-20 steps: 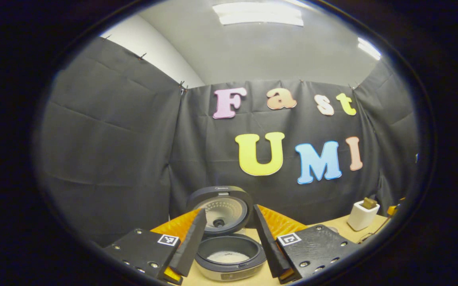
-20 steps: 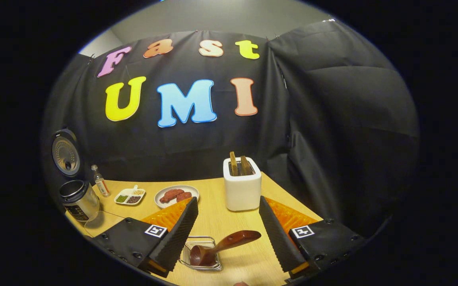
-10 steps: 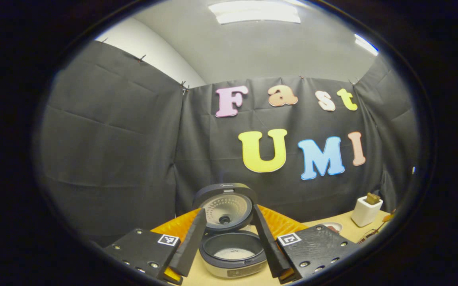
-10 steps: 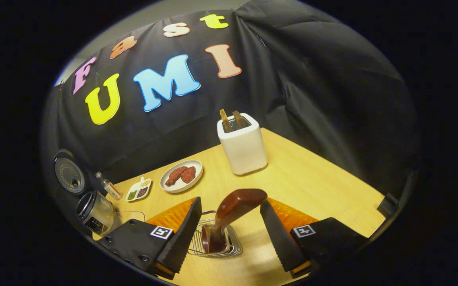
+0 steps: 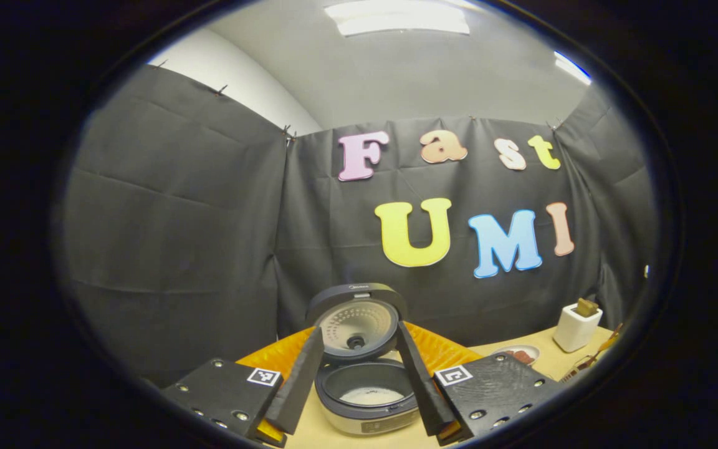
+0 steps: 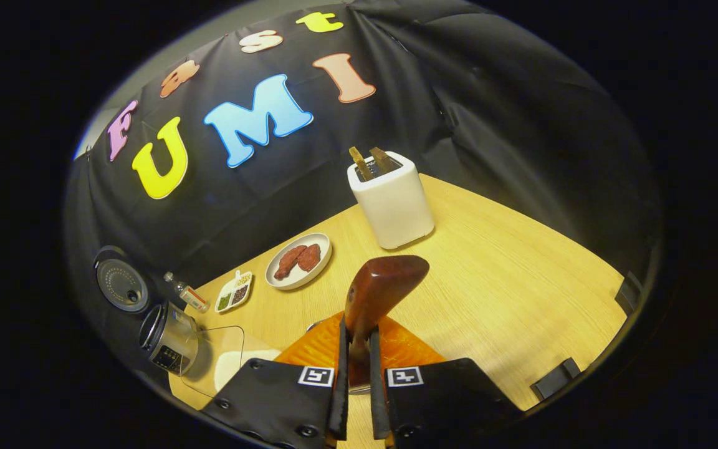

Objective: Close the left gripper, press the button to open the rice cooker; take a wooden spoon from the chopstick holder with the right hand, scoop a spoonful of rice and pour it into the rice cooker, then put the wooden spoon back into the chopstick holder.

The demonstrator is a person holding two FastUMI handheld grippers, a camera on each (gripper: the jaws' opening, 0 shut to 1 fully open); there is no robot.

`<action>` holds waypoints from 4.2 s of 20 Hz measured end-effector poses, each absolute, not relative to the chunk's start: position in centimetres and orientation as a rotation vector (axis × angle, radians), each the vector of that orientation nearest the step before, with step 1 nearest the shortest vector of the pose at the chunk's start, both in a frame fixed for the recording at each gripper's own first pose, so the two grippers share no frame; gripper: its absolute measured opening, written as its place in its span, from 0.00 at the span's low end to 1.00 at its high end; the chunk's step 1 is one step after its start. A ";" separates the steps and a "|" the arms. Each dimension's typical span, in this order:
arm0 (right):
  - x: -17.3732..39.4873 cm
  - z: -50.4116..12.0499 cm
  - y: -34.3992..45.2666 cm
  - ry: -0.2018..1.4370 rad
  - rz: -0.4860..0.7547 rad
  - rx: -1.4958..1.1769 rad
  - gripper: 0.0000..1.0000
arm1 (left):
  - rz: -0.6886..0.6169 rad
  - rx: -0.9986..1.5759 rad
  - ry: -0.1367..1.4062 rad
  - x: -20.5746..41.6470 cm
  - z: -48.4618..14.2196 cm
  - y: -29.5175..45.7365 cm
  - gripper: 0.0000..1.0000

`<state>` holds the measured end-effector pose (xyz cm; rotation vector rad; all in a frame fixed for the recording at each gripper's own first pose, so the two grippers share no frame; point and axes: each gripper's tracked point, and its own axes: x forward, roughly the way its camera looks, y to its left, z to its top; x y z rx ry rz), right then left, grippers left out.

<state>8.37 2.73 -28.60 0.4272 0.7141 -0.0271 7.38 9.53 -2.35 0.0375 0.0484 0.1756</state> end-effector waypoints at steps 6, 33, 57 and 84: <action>9.4 -23.6 3.8 0.622 0.020 0.214 0.10 | 0.183 0.030 0.032 7.8 -2.2 11.0 0.74; 9.2 -23.0 25.0 0.569 0.333 -0.019 0.10 | 0.199 0.021 0.094 10.7 -6.9 20.0 0.75; 5.9 -28.5 30.1 0.811 0.386 0.378 0.10 | 0.195 0.030 0.103 11.0 -7.2 20.4 0.75; 13.1 -17.7 32.1 0.829 0.376 1.138 0.09 | 0.223 0.037 0.038 10.9 -4.6 22.8 0.74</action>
